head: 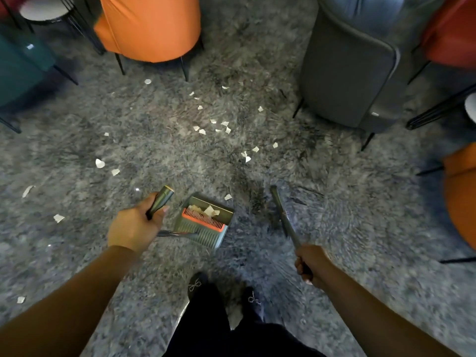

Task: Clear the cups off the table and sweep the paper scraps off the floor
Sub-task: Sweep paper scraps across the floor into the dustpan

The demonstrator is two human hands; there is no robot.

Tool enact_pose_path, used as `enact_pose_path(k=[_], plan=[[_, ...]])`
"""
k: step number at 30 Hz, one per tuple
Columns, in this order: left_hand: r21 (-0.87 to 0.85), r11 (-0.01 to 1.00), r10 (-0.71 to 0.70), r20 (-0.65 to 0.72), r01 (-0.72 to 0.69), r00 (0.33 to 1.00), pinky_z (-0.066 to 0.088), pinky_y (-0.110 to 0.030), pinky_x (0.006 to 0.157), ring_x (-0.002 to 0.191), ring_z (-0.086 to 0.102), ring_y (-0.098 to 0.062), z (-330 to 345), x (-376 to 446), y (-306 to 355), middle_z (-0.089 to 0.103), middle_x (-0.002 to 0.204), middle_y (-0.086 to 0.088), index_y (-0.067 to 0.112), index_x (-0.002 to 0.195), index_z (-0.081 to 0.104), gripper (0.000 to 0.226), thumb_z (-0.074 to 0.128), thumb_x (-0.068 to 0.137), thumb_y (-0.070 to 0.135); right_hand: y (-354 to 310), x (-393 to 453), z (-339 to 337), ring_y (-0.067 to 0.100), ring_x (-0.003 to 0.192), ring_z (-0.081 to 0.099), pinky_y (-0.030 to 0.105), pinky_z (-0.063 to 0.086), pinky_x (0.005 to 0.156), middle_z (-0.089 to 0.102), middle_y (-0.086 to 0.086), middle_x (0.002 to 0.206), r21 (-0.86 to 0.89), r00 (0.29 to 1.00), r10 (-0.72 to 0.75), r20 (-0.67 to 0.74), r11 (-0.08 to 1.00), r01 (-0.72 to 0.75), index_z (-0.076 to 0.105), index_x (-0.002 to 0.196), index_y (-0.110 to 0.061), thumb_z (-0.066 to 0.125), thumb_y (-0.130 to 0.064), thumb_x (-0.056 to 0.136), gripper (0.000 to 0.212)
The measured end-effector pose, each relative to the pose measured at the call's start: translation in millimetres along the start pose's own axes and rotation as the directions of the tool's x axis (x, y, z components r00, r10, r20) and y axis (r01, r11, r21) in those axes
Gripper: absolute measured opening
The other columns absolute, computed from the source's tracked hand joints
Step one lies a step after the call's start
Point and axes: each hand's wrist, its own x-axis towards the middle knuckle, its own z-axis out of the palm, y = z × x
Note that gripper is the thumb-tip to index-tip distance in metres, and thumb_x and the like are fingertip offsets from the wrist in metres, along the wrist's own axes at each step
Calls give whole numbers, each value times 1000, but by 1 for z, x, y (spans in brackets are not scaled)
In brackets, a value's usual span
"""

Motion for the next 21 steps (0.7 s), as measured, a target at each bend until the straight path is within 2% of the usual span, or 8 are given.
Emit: enact_pose_path(k=[4,6,8,12,17,19,21], plan=[[-28,999,33,4,-33,999,46,-33,58,69,59,-30,-7,31,-11,67,76,-14,22,138,52,50,58,92,42,-6,8,34,18,36,29,24,22,42,38,9,51,82,999,20,27,996,-22,47,76,-6,44,-2,95,20],[-31,999,39,1,-39,999,45,-33,59,71,60,-32,-13,48,-20,66,75,-14,21,137,53,57,57,89,52,-16,7,57,18,39,27,25,22,42,36,9,52,70,999,35,39,997,-37,42,70,-8,44,-2,95,26],[-15,998,56,-16,-56,998,46,-33,59,74,63,-34,-20,65,-32,67,76,-13,23,136,55,69,46,80,62,-30,4,79,18,38,27,27,23,43,37,10,53,65,998,50,47,996,-53,43,67,-8,43,-3,96,29],[-35,996,85,-35,-87,996,52,-37,61,73,65,-34,-33,93,-55,69,77,-15,20,133,58,72,42,76,62,-64,-3,116,19,41,25,31,21,47,35,10,51,135,996,55,64,989,-63,46,70,-9,41,0,96,28],[-2,996,92,5,-92,996,49,-31,53,63,61,-26,-46,115,-74,64,68,-6,27,135,55,69,41,78,63,-104,5,151,19,39,29,29,23,45,39,7,42,207,995,31,91,977,-50,43,71,-15,46,-6,98,28],[-3,996,94,18,-94,995,51,-32,55,65,62,-27,-48,120,-79,64,69,-5,31,136,54,68,40,78,64,-117,10,159,18,40,29,30,22,46,40,6,44,226,994,10,106,974,-34,40,71,-17,45,-5,97,29],[-22,996,85,14,-85,996,53,-35,58,70,63,-30,-50,125,-84,67,73,-7,31,136,54,66,42,77,61,-129,9,166,17,45,28,28,22,43,38,6,51,255,993,-3,121,967,-28,44,74,-12,45,-5,98,24]])
